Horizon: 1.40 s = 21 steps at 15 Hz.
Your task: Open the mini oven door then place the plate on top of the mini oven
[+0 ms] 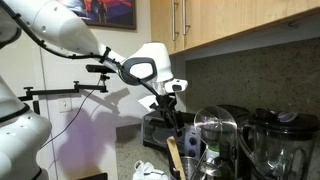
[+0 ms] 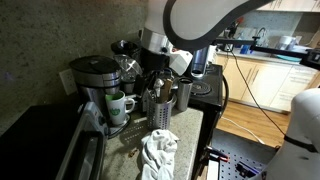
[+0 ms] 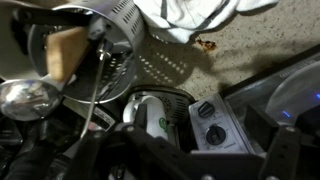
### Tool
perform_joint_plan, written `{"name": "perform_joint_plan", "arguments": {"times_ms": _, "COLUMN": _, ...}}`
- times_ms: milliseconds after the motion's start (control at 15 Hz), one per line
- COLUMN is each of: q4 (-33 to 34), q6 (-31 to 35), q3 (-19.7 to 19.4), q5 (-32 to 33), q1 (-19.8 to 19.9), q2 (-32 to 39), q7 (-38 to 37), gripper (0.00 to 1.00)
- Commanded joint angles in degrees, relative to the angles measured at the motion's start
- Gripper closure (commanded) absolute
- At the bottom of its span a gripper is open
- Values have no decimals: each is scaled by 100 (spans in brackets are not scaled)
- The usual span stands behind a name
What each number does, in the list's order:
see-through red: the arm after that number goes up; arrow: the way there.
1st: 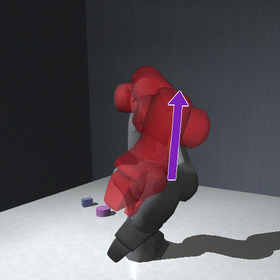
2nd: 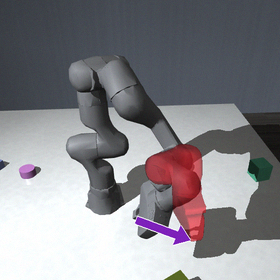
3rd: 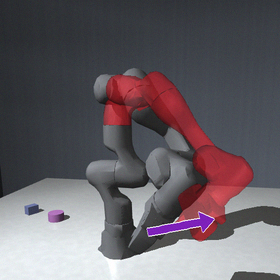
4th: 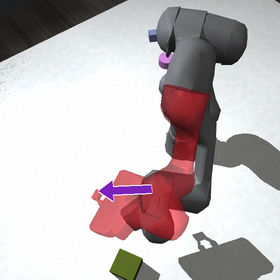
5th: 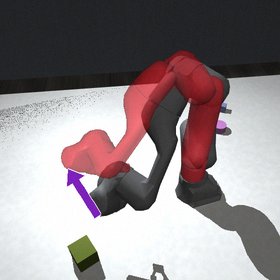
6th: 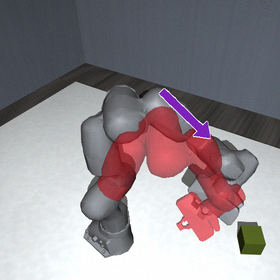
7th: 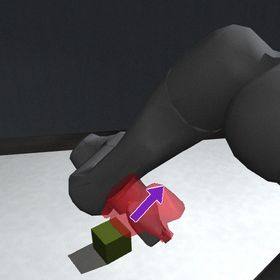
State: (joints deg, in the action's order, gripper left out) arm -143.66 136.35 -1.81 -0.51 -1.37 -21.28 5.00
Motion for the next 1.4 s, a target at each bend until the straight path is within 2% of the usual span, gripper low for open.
{"name": "perform_joint_plan", "arguments": {"times_ms": 0, "q4": 242, "q6": 426, "q3": 328, "q5": -452, "q1": -177, "q2": 321, "q7": -791, "gripper": 0}}
{"name": "perform_joint_plan", "arguments": {"times_ms": 400, "q4": 142, "q6": 1145, "q3": 1023, "q5": -502, "q1": -248, "q2": 701, "q7": -2462, "gripper": 0}}
{"name": "perform_joint_plan", "arguments": {"times_ms": 667, "q4": 97, "q6": 1228, "q3": 1151, "q5": -579, "q1": -272, "q2": 842, "q7": -3075, "gripper": 0}}
{"name": "perform_joint_plan", "arguments": {"times_ms": 800, "q4": 70, "q6": 1293, "q3": 1135, "q5": -722, "q1": -315, "q2": 884, "q7": -3199, "gripper": 0}}
{"name": "perform_joint_plan", "arguments": {"times_ms": 1333, "q4": -132, "q6": 2297, "q3": 1226, "q5": -1191, "q1": -489, "q2": 1311, "q7": -3402, "gripper": 0}}
